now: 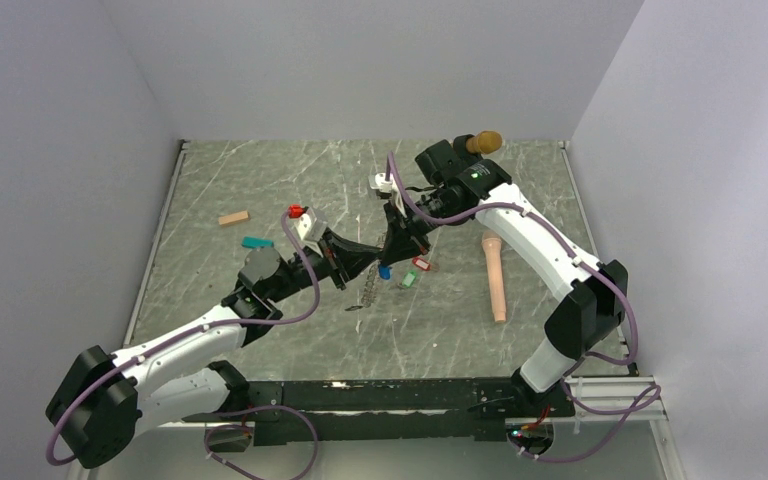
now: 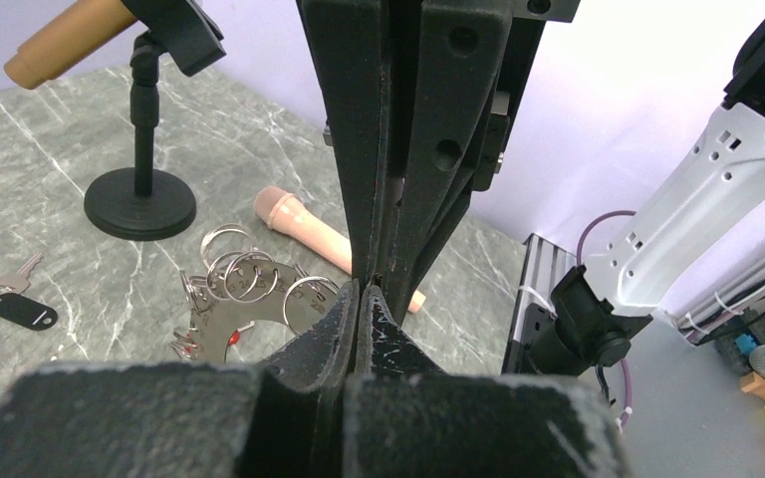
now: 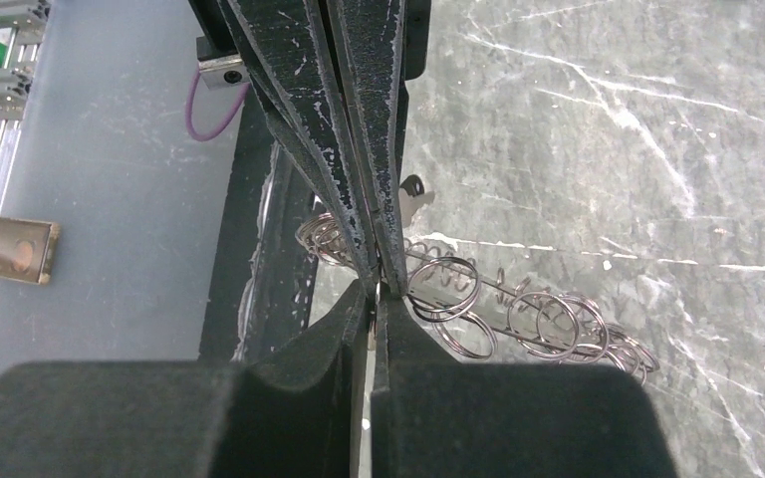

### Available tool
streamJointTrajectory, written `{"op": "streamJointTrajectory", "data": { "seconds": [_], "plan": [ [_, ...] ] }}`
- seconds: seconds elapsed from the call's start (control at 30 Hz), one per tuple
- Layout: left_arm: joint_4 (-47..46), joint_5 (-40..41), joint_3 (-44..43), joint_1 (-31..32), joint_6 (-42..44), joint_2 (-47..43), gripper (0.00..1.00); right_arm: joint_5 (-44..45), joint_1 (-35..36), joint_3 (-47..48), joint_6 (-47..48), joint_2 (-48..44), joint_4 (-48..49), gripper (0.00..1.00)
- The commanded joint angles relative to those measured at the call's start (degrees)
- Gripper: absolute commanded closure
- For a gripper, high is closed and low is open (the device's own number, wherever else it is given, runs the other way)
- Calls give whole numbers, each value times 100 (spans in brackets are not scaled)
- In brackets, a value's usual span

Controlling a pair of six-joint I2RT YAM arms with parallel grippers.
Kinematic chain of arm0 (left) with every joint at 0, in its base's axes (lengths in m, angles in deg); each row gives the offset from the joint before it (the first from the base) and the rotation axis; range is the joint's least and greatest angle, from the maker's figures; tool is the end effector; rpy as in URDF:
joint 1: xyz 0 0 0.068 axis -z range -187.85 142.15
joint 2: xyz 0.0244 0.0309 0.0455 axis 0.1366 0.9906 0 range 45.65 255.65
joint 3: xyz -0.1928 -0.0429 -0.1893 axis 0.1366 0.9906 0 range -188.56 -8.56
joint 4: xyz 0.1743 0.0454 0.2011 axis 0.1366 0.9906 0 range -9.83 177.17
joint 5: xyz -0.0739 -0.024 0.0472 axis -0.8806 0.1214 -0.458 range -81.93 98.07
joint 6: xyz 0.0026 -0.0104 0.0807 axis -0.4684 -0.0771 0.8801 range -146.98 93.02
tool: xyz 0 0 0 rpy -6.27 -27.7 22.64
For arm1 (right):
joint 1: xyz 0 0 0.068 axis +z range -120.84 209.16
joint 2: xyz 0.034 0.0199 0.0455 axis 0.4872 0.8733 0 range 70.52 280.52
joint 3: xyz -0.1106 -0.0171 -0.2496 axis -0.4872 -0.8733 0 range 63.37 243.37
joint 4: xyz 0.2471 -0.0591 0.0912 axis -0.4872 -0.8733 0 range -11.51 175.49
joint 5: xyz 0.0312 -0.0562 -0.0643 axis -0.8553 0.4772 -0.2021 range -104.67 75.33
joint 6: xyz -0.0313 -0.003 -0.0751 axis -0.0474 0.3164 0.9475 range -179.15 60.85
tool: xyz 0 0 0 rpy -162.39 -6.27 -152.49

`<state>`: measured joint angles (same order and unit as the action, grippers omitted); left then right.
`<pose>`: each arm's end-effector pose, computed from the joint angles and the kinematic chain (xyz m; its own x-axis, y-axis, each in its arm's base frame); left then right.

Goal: Put the keys on the keyring

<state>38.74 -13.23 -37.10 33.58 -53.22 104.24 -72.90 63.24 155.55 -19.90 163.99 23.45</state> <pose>0.1847 -0.1972 0.2918 -0.2578 -0.3218 -0.9110 0.8579 0.3576 -0.3691 0.2489 0.2410 0.3327 -0.1866 -0.5283 -0.8283 -0.9415 -0.1447 0.3044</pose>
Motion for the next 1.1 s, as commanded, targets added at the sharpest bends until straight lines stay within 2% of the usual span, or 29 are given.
{"op": "streamJointTrajectory", "data": {
  "seconds": [0.0,0.27,0.37,0.57,0.7,0.77,0.93,1.07],
  "plan": [
    [-691,331,10,18,-112,-185,100,-369,-34,-69,-88,-307,222,89],
    [-628,464,89,17,-96,-247,100,-320,-78,12,-201,-368,277,91],
    [-608,448,103,19,-84,-255,100,-340,-92,6,-170,-378,263,100],
    [-294,-187,45,0,252,-274,99,-314,-90,133,96,-324,-56,100],
    [655,-901,-246,-129,973,-475,68,-205,-90,301,431,-208,-538,100],
    [1411,-1289,-533,-232,1466,-566,59,-49,-76,463,704,-60,-937,100],
    [3571,-1858,-1622,-347,3041,-437,51,521,-3,909,1398,323,-1949,100],
    [4090,-2085,-2084,-355,3392,-112,49,917,112,1096,1513,440,-2194,100]
  ]
}}
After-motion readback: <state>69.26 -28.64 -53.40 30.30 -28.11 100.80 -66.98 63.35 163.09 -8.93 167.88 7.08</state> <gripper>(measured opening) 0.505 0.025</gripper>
